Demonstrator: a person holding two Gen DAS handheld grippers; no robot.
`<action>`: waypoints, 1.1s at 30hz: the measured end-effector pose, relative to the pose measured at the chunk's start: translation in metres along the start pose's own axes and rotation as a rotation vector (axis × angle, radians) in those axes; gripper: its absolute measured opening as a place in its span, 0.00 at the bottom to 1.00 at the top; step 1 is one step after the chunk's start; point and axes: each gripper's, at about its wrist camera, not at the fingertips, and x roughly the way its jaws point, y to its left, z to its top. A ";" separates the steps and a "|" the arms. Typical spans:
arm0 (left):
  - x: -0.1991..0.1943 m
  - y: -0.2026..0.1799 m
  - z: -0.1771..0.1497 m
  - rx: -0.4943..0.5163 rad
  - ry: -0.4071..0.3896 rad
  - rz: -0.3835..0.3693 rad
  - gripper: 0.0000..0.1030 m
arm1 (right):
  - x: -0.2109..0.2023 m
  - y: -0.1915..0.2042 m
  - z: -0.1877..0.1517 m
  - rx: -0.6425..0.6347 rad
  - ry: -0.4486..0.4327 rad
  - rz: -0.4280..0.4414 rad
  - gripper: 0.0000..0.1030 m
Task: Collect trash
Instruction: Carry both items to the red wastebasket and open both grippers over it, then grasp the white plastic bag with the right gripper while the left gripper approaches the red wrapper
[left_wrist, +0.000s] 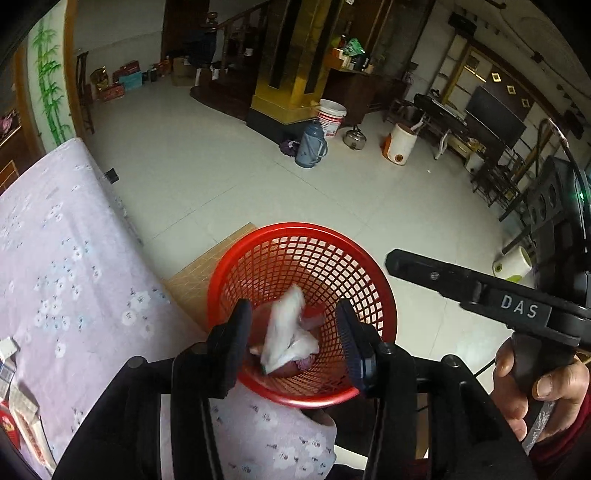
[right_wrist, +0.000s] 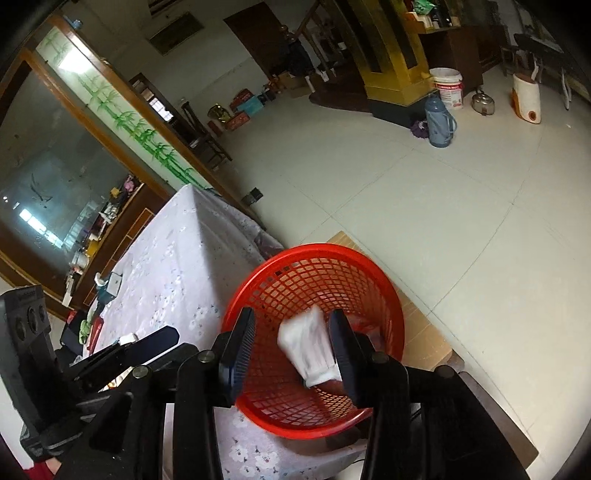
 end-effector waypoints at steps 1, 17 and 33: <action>-0.003 0.004 -0.002 -0.010 -0.004 0.009 0.44 | 0.000 0.003 -0.002 -0.003 0.005 0.009 0.44; -0.119 0.122 -0.094 -0.267 -0.100 0.231 0.47 | 0.061 0.146 -0.072 -0.216 0.221 0.184 0.45; -0.267 0.306 -0.265 -0.678 -0.175 0.436 0.52 | 0.137 0.298 -0.170 -0.377 0.431 0.240 0.54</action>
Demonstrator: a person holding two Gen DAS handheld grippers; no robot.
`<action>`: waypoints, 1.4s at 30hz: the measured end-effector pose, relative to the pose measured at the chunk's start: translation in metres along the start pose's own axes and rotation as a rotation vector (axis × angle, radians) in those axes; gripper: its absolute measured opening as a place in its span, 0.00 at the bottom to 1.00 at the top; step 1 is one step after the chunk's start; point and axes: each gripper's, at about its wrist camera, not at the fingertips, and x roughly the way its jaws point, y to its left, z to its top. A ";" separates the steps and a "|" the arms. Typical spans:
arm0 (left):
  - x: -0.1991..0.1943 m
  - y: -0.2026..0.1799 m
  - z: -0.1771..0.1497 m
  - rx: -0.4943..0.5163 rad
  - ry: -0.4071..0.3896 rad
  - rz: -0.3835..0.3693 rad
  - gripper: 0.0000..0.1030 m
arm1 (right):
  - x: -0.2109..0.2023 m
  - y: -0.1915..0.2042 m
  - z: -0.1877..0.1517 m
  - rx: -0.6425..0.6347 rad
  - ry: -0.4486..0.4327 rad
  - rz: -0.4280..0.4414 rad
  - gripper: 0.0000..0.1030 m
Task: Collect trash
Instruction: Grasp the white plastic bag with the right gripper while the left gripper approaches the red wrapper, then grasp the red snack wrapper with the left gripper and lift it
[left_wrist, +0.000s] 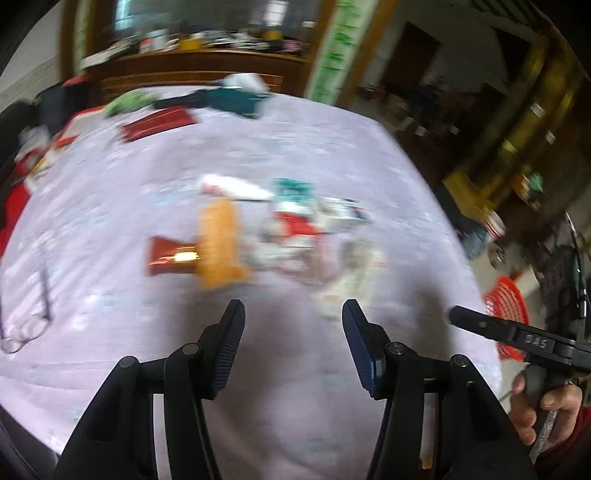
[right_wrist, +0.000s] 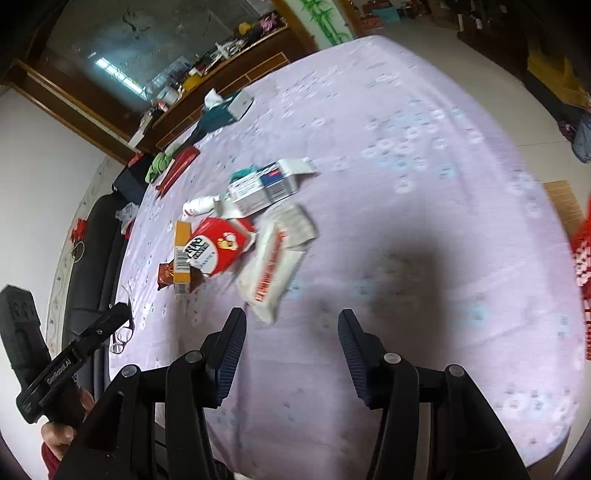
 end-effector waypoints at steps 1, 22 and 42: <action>-0.002 0.013 0.001 -0.012 -0.004 0.018 0.52 | 0.008 0.006 0.002 0.003 0.006 -0.001 0.55; 0.071 0.109 0.075 0.088 0.072 -0.029 0.65 | 0.095 0.037 0.034 0.064 0.081 -0.174 0.17; 0.097 0.080 0.014 0.111 0.230 -0.179 0.65 | 0.008 0.030 -0.010 0.031 -0.015 -0.078 0.17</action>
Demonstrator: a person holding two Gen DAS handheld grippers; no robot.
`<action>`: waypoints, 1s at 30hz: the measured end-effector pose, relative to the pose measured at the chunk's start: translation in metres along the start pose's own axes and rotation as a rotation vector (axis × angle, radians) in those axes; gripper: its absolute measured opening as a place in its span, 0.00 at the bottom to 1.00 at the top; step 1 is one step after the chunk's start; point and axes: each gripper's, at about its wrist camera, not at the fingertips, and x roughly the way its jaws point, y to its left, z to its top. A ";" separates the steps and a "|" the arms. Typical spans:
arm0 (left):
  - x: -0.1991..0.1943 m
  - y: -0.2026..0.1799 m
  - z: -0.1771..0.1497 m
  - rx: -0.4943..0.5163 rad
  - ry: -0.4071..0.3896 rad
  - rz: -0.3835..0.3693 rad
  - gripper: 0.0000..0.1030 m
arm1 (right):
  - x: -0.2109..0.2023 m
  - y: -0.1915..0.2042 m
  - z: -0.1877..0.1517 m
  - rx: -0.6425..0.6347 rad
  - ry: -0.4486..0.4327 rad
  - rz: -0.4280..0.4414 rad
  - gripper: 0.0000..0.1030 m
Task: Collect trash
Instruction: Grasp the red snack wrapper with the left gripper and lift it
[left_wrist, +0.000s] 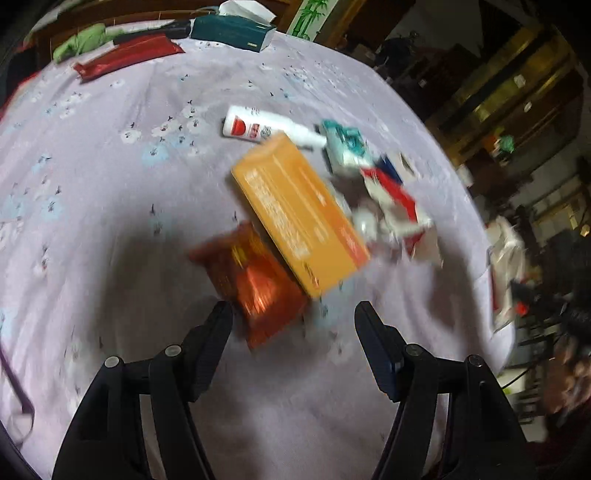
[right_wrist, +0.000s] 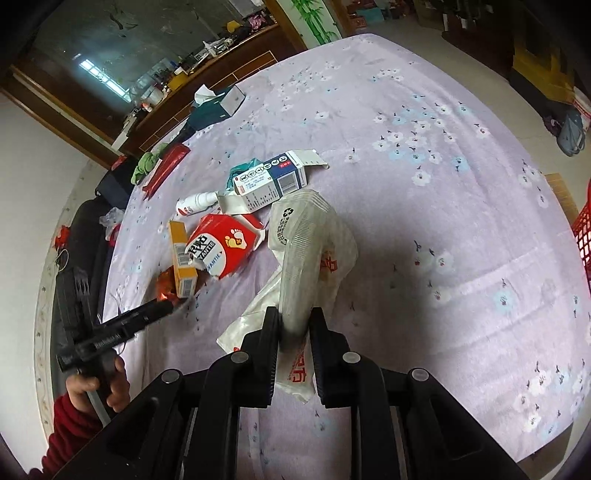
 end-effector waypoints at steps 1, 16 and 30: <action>0.000 -0.001 -0.001 -0.004 -0.005 0.018 0.65 | -0.001 -0.001 -0.001 0.000 0.001 0.004 0.17; 0.008 0.012 0.018 -0.237 -0.085 0.132 0.38 | -0.034 -0.013 -0.023 -0.024 -0.040 0.024 0.17; 0.009 -0.005 0.003 -0.208 -0.134 0.295 0.33 | -0.044 -0.015 -0.035 -0.085 -0.042 0.019 0.17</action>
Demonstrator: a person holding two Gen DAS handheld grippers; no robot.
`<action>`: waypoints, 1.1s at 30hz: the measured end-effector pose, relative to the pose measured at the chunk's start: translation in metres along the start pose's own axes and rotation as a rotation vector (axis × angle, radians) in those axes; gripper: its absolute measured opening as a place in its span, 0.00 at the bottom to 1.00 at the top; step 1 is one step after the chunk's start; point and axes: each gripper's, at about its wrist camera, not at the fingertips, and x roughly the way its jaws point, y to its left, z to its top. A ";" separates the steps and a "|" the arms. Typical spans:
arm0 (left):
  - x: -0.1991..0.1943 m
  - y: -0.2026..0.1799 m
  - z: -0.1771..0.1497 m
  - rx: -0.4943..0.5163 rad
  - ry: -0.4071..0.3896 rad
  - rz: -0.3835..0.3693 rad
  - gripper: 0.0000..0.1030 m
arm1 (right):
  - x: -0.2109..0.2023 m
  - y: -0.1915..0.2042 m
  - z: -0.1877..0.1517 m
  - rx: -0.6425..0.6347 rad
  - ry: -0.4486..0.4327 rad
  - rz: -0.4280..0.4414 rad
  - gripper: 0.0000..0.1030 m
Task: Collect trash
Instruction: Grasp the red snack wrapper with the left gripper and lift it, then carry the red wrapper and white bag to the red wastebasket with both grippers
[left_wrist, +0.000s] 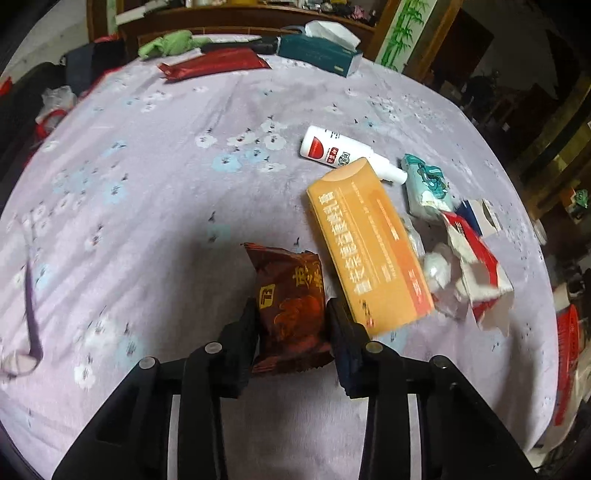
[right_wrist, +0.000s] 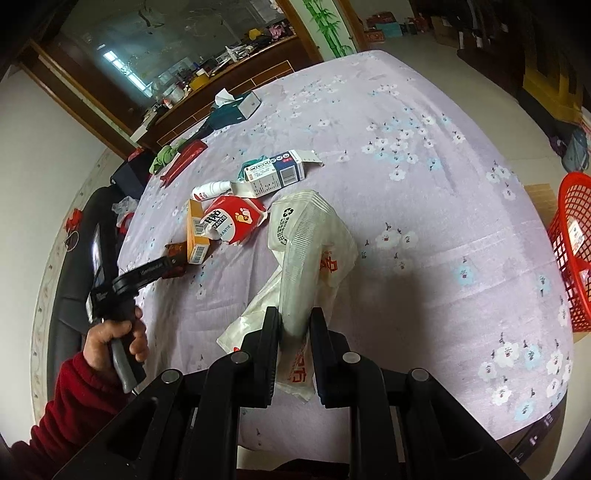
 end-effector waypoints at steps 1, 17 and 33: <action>-0.005 0.000 -0.004 -0.002 -0.014 0.006 0.33 | -0.001 -0.001 -0.001 -0.003 -0.003 -0.003 0.17; -0.111 -0.133 -0.077 0.246 -0.199 -0.086 0.34 | -0.016 -0.013 -0.001 -0.058 -0.060 -0.026 0.17; -0.112 -0.218 -0.092 0.426 -0.231 -0.003 0.34 | -0.052 -0.053 0.002 -0.001 -0.153 -0.059 0.17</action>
